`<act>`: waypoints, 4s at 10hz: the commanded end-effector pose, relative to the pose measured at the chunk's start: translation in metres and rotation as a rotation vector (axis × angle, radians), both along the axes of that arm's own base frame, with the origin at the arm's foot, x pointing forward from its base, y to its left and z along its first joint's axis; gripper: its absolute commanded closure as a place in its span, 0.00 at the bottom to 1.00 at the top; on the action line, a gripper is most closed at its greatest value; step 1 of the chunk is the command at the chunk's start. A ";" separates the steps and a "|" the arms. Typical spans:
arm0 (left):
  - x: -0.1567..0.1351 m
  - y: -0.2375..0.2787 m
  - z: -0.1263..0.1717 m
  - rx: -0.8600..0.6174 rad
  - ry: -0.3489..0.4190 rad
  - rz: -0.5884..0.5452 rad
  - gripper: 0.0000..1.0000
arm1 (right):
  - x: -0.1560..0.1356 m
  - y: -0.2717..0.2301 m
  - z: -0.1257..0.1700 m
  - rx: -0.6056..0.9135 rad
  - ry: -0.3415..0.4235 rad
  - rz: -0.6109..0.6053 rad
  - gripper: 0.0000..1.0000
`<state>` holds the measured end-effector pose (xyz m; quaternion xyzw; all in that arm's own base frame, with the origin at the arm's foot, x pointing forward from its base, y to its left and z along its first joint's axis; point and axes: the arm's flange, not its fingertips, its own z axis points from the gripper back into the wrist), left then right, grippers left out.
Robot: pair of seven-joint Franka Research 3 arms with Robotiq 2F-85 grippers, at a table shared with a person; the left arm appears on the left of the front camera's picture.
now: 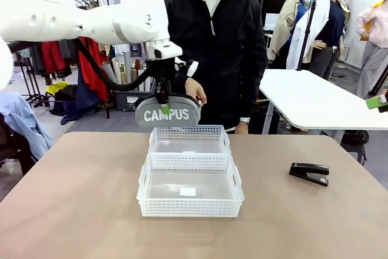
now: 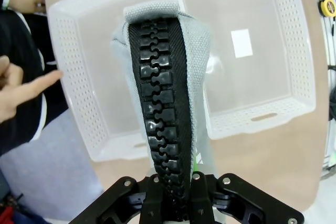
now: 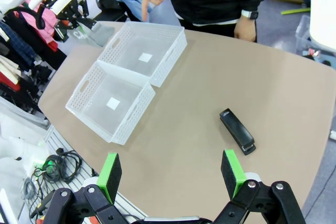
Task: Distribute items into two baskets.
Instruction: Place the picked Pencil pouch into the Organizing basket as instructed by the person.
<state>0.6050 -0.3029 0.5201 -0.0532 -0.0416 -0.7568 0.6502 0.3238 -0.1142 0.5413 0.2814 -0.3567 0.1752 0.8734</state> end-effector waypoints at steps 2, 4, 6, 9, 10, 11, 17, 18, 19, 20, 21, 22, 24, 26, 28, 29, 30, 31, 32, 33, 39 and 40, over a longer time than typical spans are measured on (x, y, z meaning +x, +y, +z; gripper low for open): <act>0.024 -0.028 -0.010 0.049 0.021 -0.028 1.00 | 0.001 0.000 0.001 0.014 -0.018 0.013 0.00; 0.031 -0.045 -0.029 0.066 0.008 -0.013 1.00 | 0.001 0.000 0.001 0.014 -0.018 0.013 0.00; 0.037 -0.055 -0.044 0.045 -0.029 0.023 1.00 | 0.001 0.000 0.001 0.014 -0.018 0.013 0.00; 0.043 -0.067 -0.070 0.035 -0.032 0.084 1.00 | 0.001 0.000 0.001 0.014 -0.018 0.013 0.00; 0.044 -0.070 -0.076 0.036 -0.028 0.086 1.00 | 0.001 0.000 0.001 0.014 -0.018 0.013 0.00; 0.046 -0.072 -0.082 0.044 -0.033 0.089 1.00 | 0.001 0.000 0.001 0.014 -0.018 0.013 0.00; 0.052 -0.079 -0.128 0.065 -0.034 0.080 1.00 | 0.001 0.000 0.001 0.014 -0.018 0.013 0.00; 0.052 -0.080 -0.132 0.055 -0.031 0.070 1.00 | 0.001 0.000 0.001 0.014 -0.018 0.013 0.00; 0.052 -0.081 -0.138 0.051 -0.022 0.058 1.00 | 0.001 0.000 0.001 0.014 -0.018 0.013 0.00; 0.052 -0.082 -0.143 0.050 0.000 0.044 1.00 | 0.001 0.000 0.001 0.014 -0.018 0.013 0.00; 0.053 -0.082 -0.147 0.052 0.008 0.044 1.00 | 0.001 0.000 0.001 0.014 -0.018 0.013 0.00; 0.053 -0.083 -0.153 0.064 0.026 0.036 1.00 | 0.001 0.000 0.001 0.014 -0.018 0.013 0.00; 0.053 -0.085 -0.157 0.068 0.034 0.027 1.00 | 0.001 0.000 0.001 0.014 -0.018 0.013 0.00; 0.054 -0.085 -0.158 0.066 0.052 0.023 1.00 | 0.001 0.000 0.001 0.014 -0.018 0.013 0.00; 0.055 -0.085 -0.159 0.064 0.059 0.024 0.73 | 0.001 0.000 0.001 0.014 -0.018 0.013 0.00; 0.055 -0.085 -0.158 0.067 0.056 0.024 0.54 | 0.001 0.000 0.001 0.014 -0.018 0.013 0.00; 0.055 -0.085 -0.159 0.069 0.057 0.023 0.35 | 0.001 0.000 0.001 0.014 -0.018 0.013 0.00; 0.055 -0.085 -0.159 0.067 0.061 0.023 0.16 | 0.001 0.000 0.001 0.014 -0.018 0.013 0.00; 0.055 -0.085 -0.158 0.066 0.060 0.024 0.00 | 0.001 0.000 0.001 0.014 -0.018 0.013 0.00; 0.055 -0.085 -0.157 0.067 0.055 0.022 0.00 | 0.001 0.000 0.001 0.014 -0.018 0.013 0.00; 0.050 -0.081 -0.141 0.074 0.051 0.017 0.00 | 0.001 0.000 0.001 0.014 -0.018 0.013 0.00; 0.049 -0.079 -0.135 0.073 0.050 0.024 0.00 | 0.001 0.000 0.001 0.014 -0.018 0.013 0.00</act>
